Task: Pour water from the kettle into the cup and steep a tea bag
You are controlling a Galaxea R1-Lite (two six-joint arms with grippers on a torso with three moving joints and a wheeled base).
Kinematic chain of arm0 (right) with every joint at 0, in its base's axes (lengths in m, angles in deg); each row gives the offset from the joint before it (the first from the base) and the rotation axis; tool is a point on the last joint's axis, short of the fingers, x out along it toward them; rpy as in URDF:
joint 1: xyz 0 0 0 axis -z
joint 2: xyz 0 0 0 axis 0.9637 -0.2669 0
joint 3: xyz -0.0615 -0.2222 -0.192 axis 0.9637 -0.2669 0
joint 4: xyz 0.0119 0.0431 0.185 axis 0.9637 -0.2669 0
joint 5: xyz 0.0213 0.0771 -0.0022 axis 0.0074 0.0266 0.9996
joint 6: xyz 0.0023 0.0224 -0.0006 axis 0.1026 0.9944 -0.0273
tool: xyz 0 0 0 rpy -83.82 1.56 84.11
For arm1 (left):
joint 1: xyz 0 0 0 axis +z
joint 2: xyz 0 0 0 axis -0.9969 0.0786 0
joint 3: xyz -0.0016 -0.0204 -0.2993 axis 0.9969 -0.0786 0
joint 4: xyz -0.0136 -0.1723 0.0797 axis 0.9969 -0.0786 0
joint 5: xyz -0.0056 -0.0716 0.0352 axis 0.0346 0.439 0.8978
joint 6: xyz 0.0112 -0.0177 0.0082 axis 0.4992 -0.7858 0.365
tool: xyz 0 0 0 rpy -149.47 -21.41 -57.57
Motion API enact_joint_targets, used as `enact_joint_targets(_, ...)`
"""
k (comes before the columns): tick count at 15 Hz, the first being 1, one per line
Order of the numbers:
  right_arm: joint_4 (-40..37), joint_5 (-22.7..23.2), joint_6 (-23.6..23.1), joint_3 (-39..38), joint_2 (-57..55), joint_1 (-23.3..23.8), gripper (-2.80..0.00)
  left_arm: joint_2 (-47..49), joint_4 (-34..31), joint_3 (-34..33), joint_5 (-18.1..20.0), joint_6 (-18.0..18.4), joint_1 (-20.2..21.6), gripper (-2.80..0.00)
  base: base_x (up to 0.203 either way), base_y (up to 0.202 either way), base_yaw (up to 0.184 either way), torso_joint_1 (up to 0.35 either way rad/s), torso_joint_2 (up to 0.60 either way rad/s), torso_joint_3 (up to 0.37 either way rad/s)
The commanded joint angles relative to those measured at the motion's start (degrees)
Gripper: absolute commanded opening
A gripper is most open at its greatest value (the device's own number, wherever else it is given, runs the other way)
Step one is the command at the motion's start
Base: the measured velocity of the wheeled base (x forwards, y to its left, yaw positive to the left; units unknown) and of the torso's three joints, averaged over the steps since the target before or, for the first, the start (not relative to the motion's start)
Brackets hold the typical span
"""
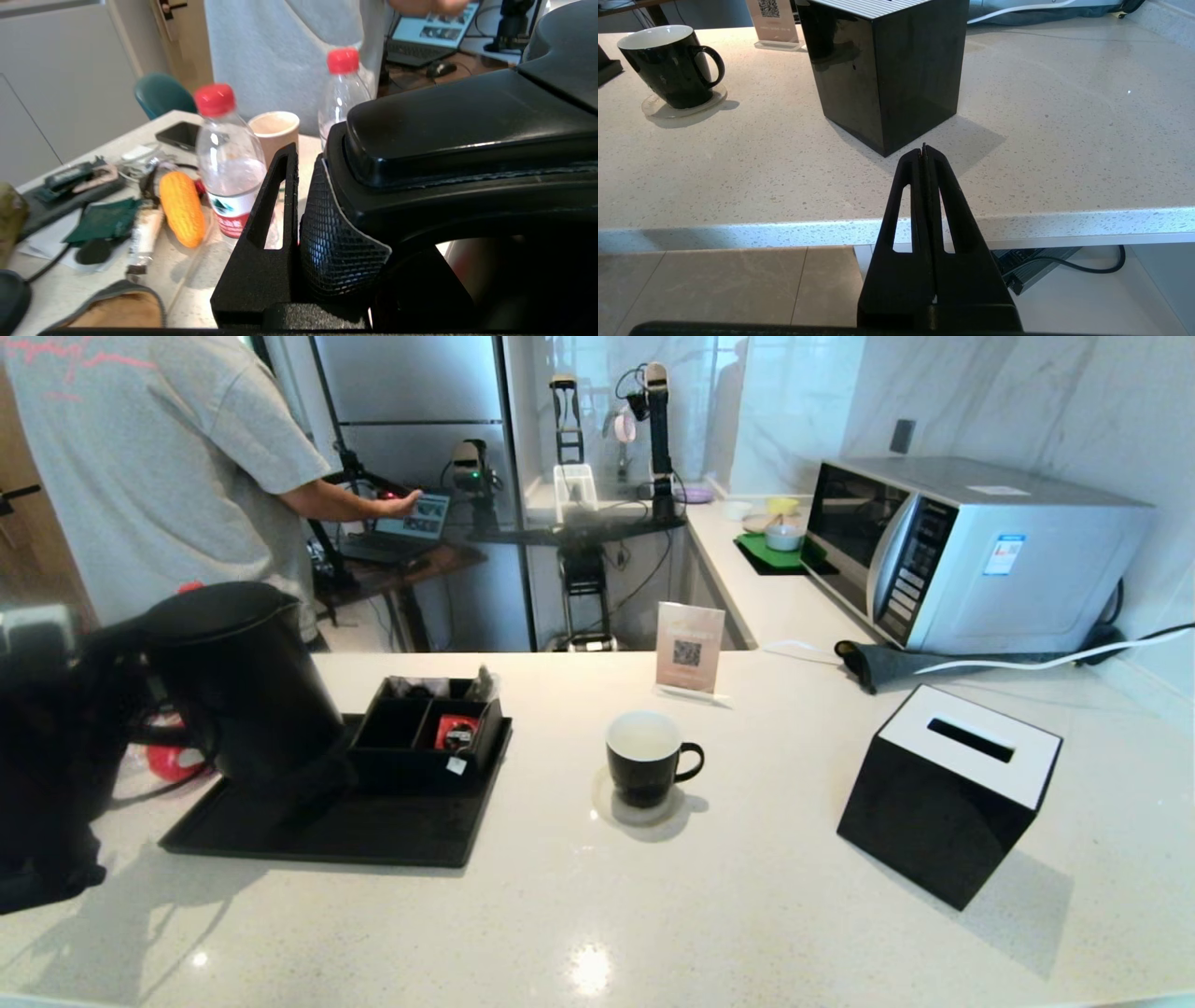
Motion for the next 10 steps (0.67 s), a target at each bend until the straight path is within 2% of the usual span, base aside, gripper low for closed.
enact_joint_targets(1,0.1,0.0,0.0,0.0,0.0,0.0,-2.80,-3.9,2.8,-1.3,0.1,0.0,-0.1,-2.80,0.000,0.000,0.000,0.000,0.00,0.000)
enact_joint_targets(6,0.0,0.0,0.0,0.0,0.0,0.0,-2.80,-8.7,2.8,-5.7,0.5,-0.9,-3.1,-2.80,0.000,0.000,0.000,0.000,0.00,0.000)
enact_joint_targets(10,0.0,0.0,0.0,0.0,0.0,0.0,-2.80,-11.3,2.8,-7.1,0.5,-1.7,-9.7,-2.80,0.000,0.000,0.000,0.000,0.00,0.000)
